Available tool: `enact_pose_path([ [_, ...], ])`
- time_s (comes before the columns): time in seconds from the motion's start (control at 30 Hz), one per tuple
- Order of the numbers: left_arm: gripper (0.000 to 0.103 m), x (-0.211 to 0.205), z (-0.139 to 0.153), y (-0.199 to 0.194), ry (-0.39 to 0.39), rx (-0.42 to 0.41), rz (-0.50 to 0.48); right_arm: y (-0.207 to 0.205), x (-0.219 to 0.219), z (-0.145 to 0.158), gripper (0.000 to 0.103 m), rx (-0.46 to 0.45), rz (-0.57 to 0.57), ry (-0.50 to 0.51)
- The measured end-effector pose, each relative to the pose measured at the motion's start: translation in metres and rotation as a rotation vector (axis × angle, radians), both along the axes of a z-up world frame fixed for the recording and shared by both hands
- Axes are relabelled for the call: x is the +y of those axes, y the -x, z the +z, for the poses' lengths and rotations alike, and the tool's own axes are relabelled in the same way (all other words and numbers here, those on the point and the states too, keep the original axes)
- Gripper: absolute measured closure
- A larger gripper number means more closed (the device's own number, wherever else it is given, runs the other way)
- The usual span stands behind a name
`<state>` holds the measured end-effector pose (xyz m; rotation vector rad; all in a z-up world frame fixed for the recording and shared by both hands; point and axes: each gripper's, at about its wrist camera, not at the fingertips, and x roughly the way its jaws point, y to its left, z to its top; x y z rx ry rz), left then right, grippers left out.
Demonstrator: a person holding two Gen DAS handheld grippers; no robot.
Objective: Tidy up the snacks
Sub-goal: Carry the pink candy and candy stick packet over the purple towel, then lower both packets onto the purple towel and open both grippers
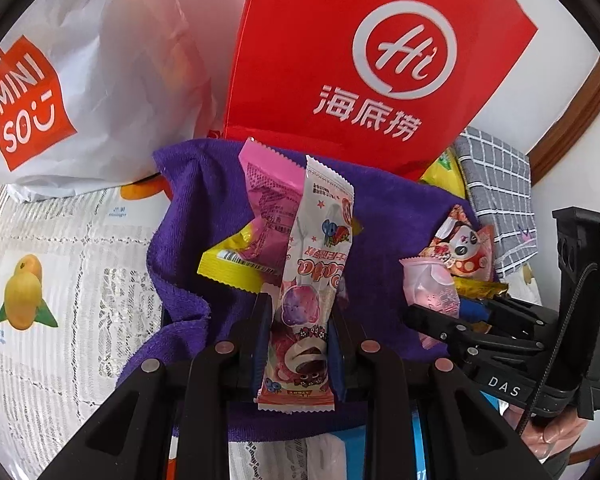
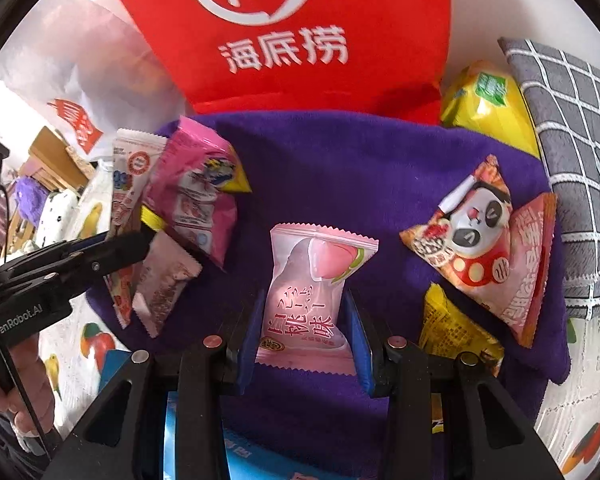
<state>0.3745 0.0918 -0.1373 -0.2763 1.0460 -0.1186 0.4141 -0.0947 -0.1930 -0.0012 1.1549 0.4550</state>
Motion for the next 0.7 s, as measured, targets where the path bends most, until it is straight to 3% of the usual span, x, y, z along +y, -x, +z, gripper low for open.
enact_pose_path([
  [0.43,0.076,-0.006,-0.012,-0.003,-0.027,0.029,0.034,0.0,0.013,-0.016,0.062,0.056,0.016,-0.003],
  [0.57,0.075,-0.008,-0.007,0.002,-0.032,0.022,0.024,-0.001,0.003,-0.012,0.057,0.077,0.005,-0.019],
  [0.7,0.061,-0.005,-0.002,0.007,-0.043,0.029,0.027,0.003,0.0,0.003,0.048,0.052,-0.002,-0.034],
])
